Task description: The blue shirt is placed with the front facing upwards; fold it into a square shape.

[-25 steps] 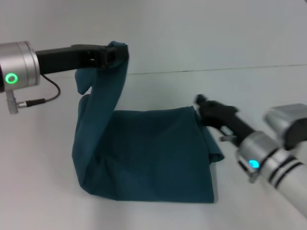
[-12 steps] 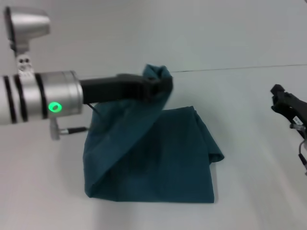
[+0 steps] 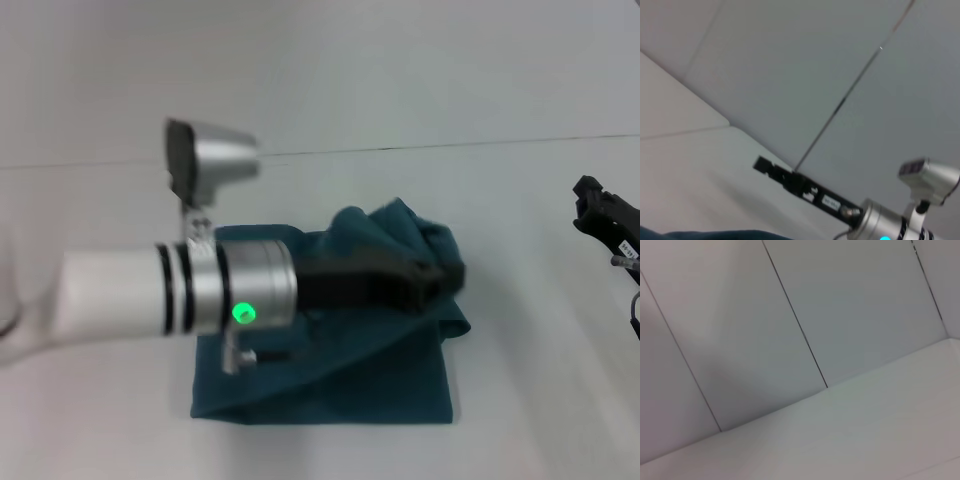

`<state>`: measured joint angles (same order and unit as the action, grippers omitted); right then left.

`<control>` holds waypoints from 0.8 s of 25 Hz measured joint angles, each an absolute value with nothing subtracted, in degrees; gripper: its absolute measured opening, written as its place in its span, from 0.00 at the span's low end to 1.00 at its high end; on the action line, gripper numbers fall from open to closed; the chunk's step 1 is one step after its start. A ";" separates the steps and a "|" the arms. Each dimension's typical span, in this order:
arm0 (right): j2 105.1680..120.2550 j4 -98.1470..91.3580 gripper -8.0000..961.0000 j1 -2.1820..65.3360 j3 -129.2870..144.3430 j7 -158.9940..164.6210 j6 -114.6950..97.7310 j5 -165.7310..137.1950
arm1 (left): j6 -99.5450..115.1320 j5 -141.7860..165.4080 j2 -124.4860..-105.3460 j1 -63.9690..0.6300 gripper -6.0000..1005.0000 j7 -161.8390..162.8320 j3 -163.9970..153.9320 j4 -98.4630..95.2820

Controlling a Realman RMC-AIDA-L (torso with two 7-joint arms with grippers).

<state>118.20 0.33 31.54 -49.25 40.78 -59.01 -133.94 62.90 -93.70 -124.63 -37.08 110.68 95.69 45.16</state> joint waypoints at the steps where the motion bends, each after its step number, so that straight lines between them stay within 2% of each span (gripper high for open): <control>1: 118.20 0.33 0.06 31.58 -49.24 40.76 -58.99 -133.94 | 61.89 -95.96 -124.63 -37.69 0.01 108.77 93.76 42.74; 6: 118.21 0.29 0.07 31.72 -49.44 40.47 -58.40 -133.94 | 60.08 -102.04 -124.63 -38.72 0.03 104.50 87.44 37.44; 13: 118.12 0.19 0.08 31.90 -49.23 40.25 -57.69 -134.02 | 61.41 -102.26 -124.63 -35.56 0.07 101.01 84.43 39.20; 16: 118.09 0.17 0.08 31.75 -48.49 40.18 -59.40 -134.66 | 61.17 -102.55 -124.63 -33.90 0.19 97.77 84.63 41.00; 18: 118.00 -0.26 0.09 31.48 -46.36 39.90 -62.63 -136.65 | 58.41 -106.59 -124.60 -27.90 0.27 87.02 85.80 45.57; 20: 118.03 -1.24 0.09 31.35 -43.12 38.10 -67.23 -139.68 | 57.00 -110.35 -124.62 -25.33 0.37 80.71 87.05 46.61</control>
<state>118.03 -1.24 31.35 -43.12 38.10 -67.23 -139.68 57.00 -110.35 -124.62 -25.33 80.71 87.05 46.61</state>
